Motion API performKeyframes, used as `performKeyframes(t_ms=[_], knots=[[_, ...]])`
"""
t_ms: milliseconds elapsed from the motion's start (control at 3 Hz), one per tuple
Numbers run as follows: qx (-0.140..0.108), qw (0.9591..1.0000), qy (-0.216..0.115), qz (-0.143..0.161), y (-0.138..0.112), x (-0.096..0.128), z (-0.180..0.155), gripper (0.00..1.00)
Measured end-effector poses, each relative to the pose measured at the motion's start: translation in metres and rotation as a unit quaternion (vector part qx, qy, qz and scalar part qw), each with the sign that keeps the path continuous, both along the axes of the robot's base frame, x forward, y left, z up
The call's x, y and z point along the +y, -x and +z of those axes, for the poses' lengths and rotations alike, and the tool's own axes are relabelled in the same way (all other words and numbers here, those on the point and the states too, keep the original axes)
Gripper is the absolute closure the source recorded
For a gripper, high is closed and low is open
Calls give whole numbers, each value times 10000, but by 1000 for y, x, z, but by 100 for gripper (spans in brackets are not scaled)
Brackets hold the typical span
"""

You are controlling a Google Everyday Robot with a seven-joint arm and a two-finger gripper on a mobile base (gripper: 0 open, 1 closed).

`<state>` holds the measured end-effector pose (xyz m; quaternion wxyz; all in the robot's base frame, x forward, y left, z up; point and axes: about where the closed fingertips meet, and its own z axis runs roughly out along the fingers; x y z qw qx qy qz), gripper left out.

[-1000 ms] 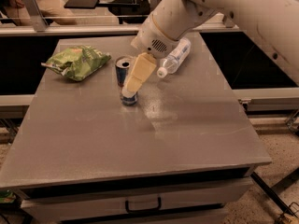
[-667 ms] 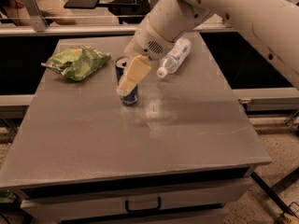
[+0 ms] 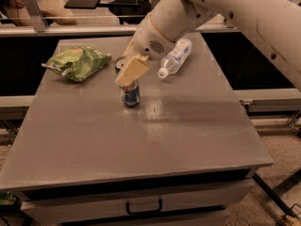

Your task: Pick redbull can

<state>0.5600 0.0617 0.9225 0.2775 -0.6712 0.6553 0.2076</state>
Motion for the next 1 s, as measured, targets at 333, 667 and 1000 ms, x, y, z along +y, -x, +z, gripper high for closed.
performKeyframes(t_ms=[333, 667, 1000], knots=[[-11, 9998, -133, 154, 4, -5, 22, 88], [-45, 9993, -241, 294, 6, -10, 46, 100], [-128, 9973, -445, 569, 9, -15, 77, 100]])
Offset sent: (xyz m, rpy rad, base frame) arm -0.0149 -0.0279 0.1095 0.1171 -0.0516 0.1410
